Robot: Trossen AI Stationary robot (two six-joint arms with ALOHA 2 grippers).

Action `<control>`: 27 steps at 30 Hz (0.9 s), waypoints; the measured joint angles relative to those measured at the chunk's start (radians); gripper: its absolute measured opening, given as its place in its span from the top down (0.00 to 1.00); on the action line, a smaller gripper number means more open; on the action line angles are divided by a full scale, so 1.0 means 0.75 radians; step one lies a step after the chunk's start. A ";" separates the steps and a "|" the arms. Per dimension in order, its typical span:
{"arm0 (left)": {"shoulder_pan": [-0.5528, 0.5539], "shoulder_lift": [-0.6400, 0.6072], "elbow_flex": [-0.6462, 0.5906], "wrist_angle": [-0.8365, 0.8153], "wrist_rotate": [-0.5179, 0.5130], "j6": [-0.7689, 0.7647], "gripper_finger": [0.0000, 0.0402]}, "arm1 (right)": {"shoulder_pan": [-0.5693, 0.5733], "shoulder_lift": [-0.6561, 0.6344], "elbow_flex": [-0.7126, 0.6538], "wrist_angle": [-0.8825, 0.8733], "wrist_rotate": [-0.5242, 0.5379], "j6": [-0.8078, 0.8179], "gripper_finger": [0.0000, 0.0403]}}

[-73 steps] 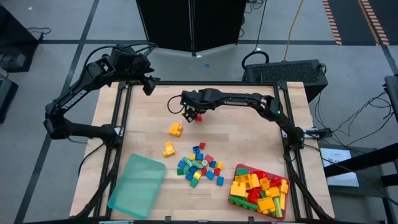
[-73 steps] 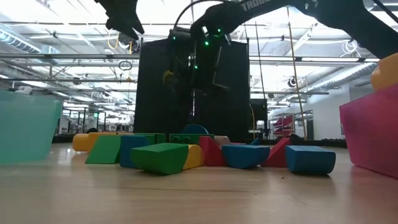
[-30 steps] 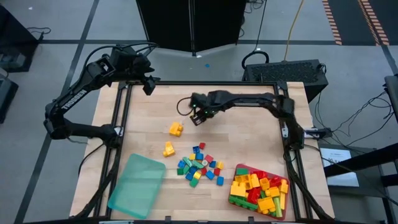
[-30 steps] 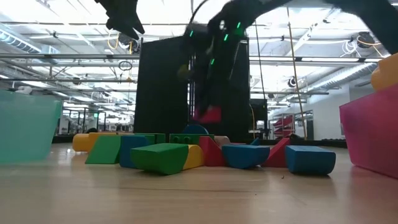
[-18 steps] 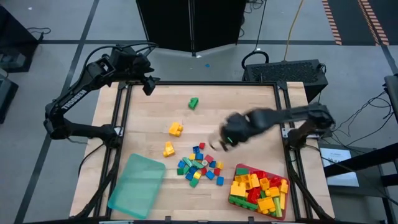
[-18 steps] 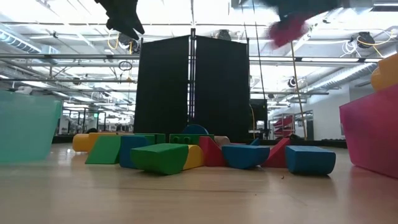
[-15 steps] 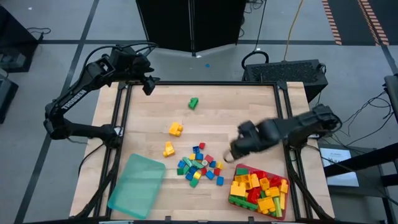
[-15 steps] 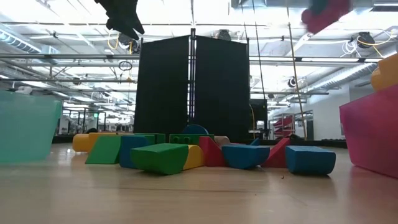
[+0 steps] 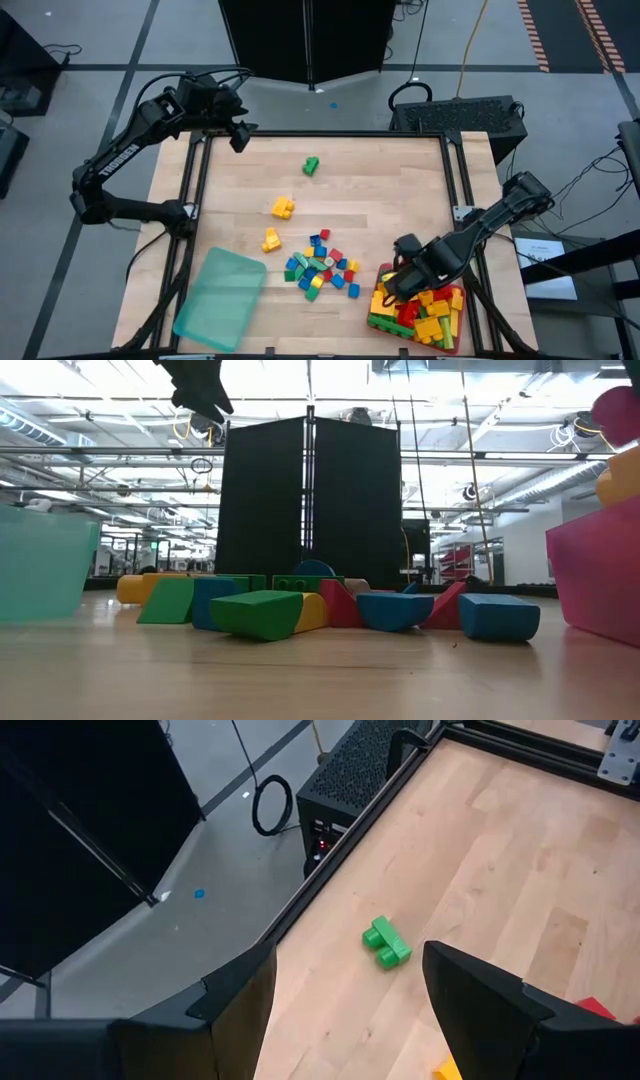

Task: Sort blocks by size
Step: Put the 2-stud red game piece into the pink bin

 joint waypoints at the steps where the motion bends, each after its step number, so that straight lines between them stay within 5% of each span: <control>1: 0.000 0.000 0.000 0.000 0.000 0.000 0.36 | 0.000 0.000 -0.025 0.066 -0.014 -0.026 0.64; 8: 0.000 0.000 0.000 -0.001 0.000 0.000 0.36 | 0.005 0.001 -0.144 0.120 -0.159 -0.109 0.64; 27: 0.000 0.000 0.000 -0.002 0.000 -0.009 0.36 | -0.012 0.001 -0.252 0.134 -0.171 -0.354 0.64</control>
